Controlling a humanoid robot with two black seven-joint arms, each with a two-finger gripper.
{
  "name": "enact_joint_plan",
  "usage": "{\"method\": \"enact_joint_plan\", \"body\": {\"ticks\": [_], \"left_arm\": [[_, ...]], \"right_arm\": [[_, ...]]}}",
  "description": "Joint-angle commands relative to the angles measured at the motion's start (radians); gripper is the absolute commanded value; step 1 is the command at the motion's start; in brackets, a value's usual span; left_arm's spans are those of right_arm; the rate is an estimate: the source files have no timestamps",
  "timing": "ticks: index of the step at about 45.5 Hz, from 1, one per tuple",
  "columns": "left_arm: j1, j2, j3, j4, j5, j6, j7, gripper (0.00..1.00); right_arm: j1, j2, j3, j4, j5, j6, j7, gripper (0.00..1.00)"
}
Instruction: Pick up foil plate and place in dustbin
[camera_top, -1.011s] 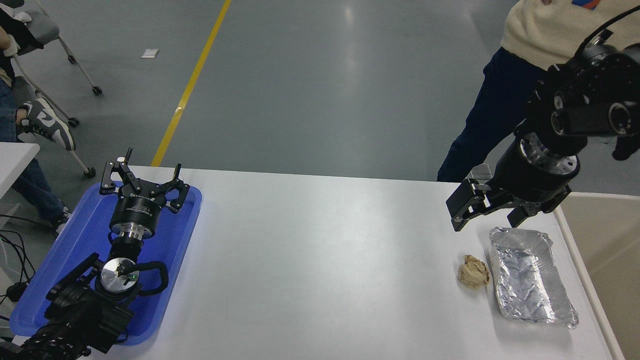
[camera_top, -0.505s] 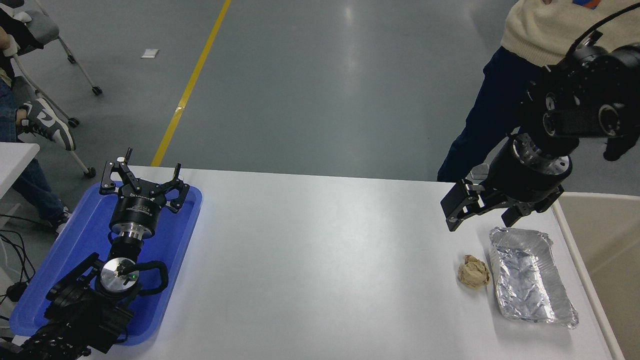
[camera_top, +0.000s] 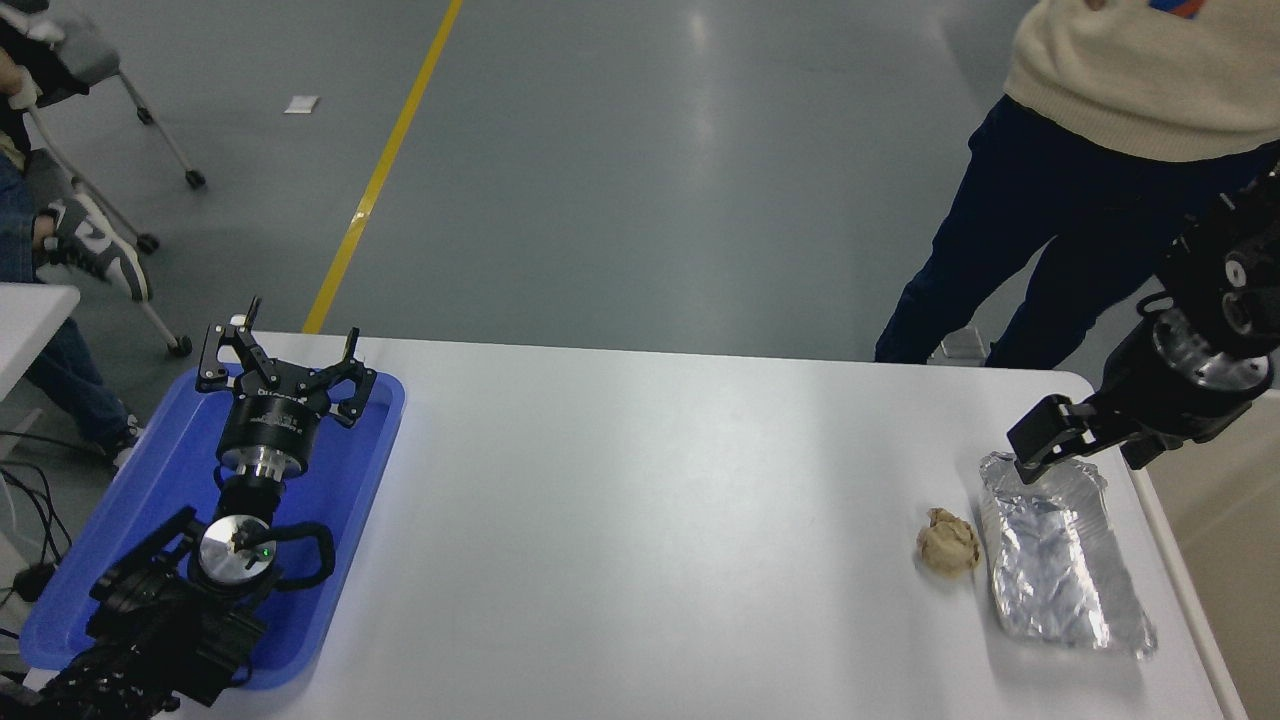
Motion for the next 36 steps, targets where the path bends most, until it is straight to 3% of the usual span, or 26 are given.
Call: {"method": "enact_joint_plan", "body": {"ticks": [1,18,36], "left_arm": [[0.0,0.0,0.0,0.0,0.0,0.0,0.0,1.0],[0.0,0.0,0.0,0.0,0.0,0.002,0.0,1.0],[0.0,0.0,0.0,0.0,0.0,0.002,0.0,1.0]], "right_arm": [[-0.225,-0.16,0.036,-0.183,-0.148,-0.112,-0.001,1.0],[-0.531,-0.183,0.224,-0.351,-0.173,-0.244,-0.009,1.0],[-0.778,-0.171,0.413,-0.572,-0.168,-0.249,-0.047,1.0]]}}
